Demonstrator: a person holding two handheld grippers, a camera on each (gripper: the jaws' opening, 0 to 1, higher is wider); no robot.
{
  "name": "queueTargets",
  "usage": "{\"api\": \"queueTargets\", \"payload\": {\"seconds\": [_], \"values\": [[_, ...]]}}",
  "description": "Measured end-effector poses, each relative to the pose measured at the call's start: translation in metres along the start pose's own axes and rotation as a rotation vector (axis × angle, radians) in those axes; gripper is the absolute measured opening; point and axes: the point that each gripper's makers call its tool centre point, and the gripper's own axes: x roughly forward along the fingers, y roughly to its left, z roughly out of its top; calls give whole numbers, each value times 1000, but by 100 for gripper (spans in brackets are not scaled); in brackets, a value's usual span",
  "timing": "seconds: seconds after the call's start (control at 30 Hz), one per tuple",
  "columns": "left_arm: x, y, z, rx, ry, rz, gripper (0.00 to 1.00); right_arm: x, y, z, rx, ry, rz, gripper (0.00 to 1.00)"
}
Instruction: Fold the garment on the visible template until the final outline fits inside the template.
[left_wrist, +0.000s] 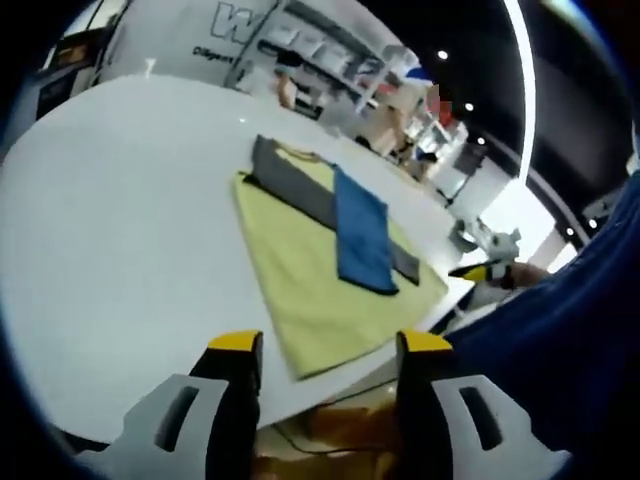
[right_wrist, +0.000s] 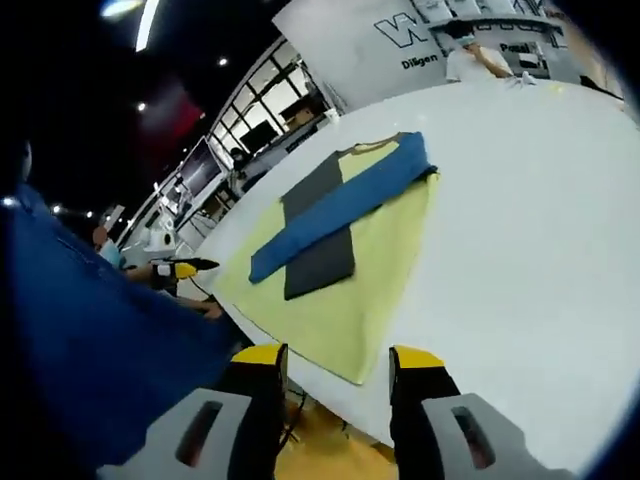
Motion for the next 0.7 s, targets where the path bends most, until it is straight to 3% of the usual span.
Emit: {"api": "queueTargets", "payload": {"seconds": [0.27,0.4,0.6,0.7], "values": [[-2,-6,-11,-42,55,-50,49,4,24,-32,71,92,37,37],[5,-9,-17,-67,94,-64,48,5,25,-24,154,52,64,36],[16,-9,-14,-69,80,-67,46,13,29,-19,164,37,87,32],[27,-12,-5,-81,57,-76,46,24,32,-10,171,21,104,32]]}}
